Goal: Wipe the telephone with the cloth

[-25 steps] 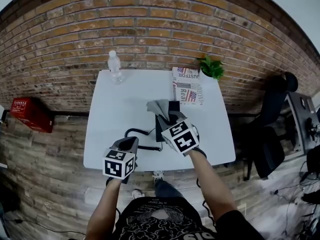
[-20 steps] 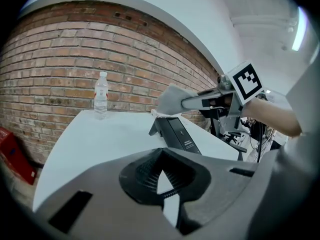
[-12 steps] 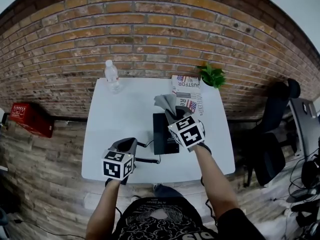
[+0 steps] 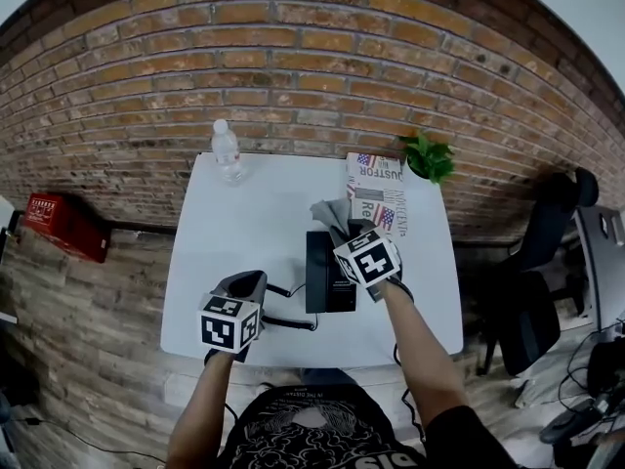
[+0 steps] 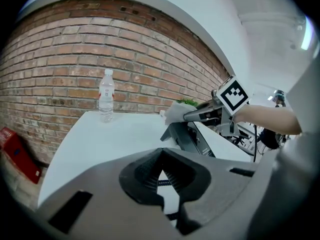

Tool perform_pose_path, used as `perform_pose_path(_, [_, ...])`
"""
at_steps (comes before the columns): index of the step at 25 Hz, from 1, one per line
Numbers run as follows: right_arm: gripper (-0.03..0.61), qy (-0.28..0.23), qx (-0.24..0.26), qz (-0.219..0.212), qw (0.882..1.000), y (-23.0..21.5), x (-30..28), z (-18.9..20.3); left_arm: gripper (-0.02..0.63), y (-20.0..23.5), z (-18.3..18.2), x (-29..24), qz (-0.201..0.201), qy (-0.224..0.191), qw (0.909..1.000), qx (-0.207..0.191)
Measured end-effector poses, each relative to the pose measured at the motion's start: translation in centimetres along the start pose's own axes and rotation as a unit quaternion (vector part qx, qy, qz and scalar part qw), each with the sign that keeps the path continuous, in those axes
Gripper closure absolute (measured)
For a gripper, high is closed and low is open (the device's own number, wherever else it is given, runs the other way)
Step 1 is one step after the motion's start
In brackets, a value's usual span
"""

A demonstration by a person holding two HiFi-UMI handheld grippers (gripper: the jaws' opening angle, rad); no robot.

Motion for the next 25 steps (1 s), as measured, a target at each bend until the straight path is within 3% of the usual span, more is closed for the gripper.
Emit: perform_pose_path(25, [0.568, 0.028, 0.042, -0.067, 0.996, 3.2, -2.9, -1.9, 0.607, 1.9, 1.3, 2.4, -0.04, -0.003, 0.9989, 0.025])
Point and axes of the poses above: the fingertips, and each gripper's own axes: x backward along the fingers, y to its left, z out of its underside, the point moved 7 cm from there along x, backward along the fingers, and after that the axes turned 5 degrees about -x, right-handed, at the moved point
